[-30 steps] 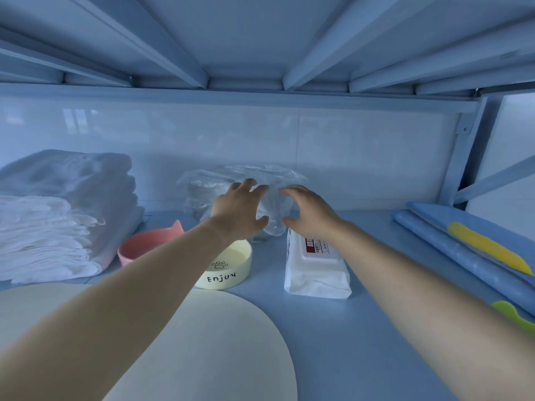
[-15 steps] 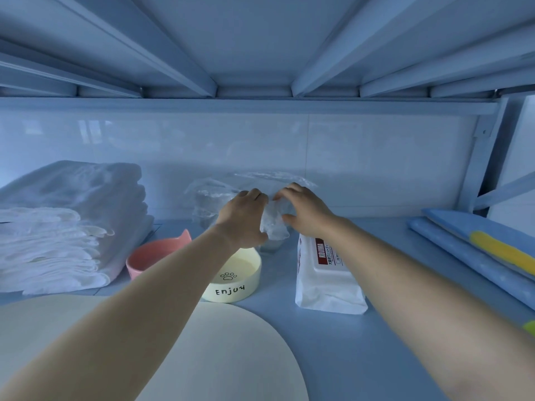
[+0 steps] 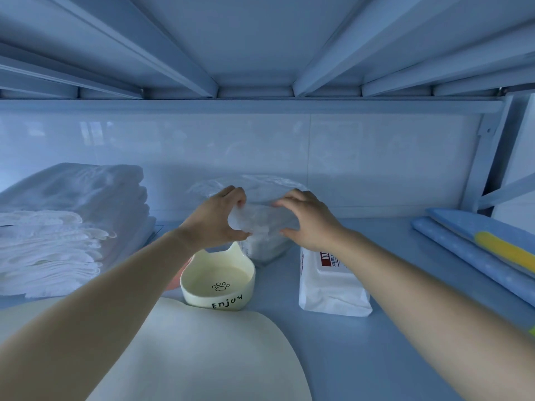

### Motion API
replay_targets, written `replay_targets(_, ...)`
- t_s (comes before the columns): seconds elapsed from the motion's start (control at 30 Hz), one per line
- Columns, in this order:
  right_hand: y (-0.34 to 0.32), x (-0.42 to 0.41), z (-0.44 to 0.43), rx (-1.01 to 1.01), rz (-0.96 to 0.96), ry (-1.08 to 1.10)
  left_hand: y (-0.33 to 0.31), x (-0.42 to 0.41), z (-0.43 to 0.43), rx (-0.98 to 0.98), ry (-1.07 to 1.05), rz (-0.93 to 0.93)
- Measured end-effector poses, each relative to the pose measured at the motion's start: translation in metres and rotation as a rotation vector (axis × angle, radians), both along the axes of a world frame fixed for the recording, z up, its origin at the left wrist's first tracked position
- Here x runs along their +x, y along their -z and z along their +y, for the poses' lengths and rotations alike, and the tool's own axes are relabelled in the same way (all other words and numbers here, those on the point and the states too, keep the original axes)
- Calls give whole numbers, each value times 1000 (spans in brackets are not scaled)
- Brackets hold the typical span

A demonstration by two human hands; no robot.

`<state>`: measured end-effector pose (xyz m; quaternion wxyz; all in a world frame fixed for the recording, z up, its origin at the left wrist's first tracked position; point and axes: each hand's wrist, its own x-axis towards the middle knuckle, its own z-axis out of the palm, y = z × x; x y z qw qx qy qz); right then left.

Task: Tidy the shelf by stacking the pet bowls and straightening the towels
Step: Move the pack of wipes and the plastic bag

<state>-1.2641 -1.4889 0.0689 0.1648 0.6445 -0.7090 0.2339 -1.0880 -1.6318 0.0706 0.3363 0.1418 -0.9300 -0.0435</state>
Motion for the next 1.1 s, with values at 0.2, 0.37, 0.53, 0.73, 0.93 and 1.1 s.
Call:
replay_targets(0.2,7,-16,-5,7,-43,111,4,4,10,4,-66,-18)
replay_targets(0.37,0,-16,-11,56,-21,108,13,-24,28,-47,-194,-121)
replay_targets(0.53,-6,-6,-14,72,30,139,3,-19,4,-55,-139,-250)
replay_targets(0.73,4,12,-16,-19,18,135,1,-4,-15,-129,-214,-245)
replay_targets(0.93,8,4,-7,-4,-100,81,8,-9,-7,-75,-245,-209)
replay_targets(1.1,17,14,-8,-96,-88,110,15,-17,6,-23,-266,-109)
